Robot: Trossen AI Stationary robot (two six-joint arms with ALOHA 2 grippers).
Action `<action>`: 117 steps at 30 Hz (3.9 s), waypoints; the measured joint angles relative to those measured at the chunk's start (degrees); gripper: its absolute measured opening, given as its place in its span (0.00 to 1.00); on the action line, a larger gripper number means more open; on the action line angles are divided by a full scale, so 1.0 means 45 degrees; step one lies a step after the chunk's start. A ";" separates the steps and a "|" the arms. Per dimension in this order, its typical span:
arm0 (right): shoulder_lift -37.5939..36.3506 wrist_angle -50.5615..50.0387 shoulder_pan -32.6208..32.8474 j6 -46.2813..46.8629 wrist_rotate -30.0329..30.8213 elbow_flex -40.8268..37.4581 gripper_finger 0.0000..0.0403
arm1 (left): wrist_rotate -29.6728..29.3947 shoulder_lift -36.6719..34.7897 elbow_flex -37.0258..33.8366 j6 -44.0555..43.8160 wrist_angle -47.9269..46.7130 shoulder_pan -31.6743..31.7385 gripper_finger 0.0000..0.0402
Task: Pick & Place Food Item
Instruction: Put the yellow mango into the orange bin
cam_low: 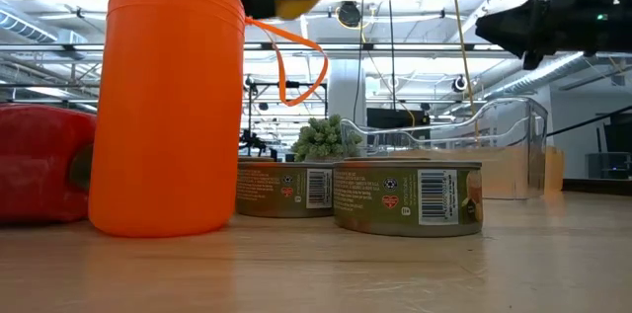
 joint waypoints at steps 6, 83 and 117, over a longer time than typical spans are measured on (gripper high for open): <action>0.1077 0.1669 0.0003 0.0688 -0.0269 0.0019 0.43 | 0.2220 0.1239 0.0014 0.0881 0.3222 0.0607 0.57; 1.5488 0.9037 0.0219 -0.0868 -0.4299 0.6309 0.51 | 0.3903 0.5968 0.2982 0.0308 0.3400 0.0776 0.58; 1.0709 -0.1121 -0.5016 -0.0438 0.1430 0.5262 0.51 | 0.1470 0.3287 0.2943 0.0140 -0.2835 0.1693 0.69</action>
